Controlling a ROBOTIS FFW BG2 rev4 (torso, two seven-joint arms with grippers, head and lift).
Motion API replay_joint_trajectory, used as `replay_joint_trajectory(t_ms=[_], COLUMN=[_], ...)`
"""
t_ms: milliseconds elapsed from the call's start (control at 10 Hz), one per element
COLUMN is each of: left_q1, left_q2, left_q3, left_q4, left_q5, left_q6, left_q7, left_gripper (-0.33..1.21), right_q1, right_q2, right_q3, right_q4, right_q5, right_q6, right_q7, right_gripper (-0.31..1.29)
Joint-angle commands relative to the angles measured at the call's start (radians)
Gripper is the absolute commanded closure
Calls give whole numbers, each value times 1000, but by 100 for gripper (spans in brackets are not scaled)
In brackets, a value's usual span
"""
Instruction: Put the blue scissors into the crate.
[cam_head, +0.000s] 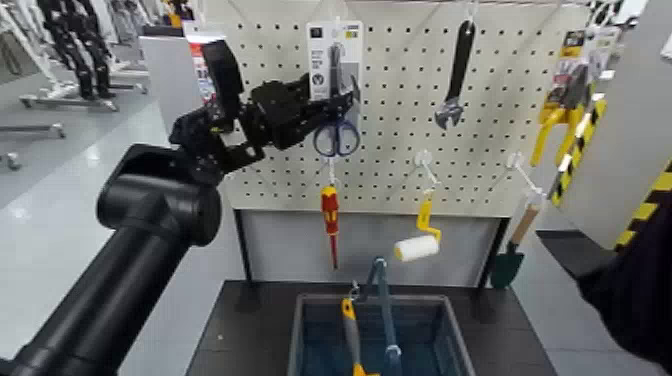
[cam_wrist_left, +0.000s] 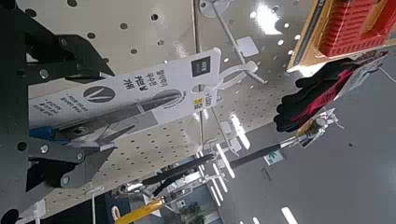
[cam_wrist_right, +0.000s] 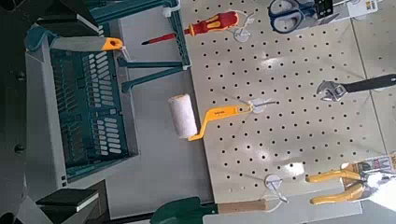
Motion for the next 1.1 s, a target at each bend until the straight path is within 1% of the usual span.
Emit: replay_joint_trajectory(t_ms=[100, 800, 900, 1100], left_q1=[4, 9, 10, 13], left_q2=[1, 1, 3, 7], left_q3=[3, 15, 23, 43], left_q4=[-10, -26, -38, -101], left_q5=[0, -6, -6, -15], left_q6=[8, -1, -3, 3], left_q7=[-1, 1, 1, 2], left_gripper=[118, 118, 118, 118], right_q1=[1, 1, 1, 1], right_q2=[0, 0, 0, 0], right_q3=[0, 0, 2, 2], right_q4=[0, 0, 0, 0], right_q5=[0, 0, 0, 0], right_q6=[-1, -1, -1, -1], right_q7=[0, 0, 0, 0], right_gripper=[9, 9, 9, 9])
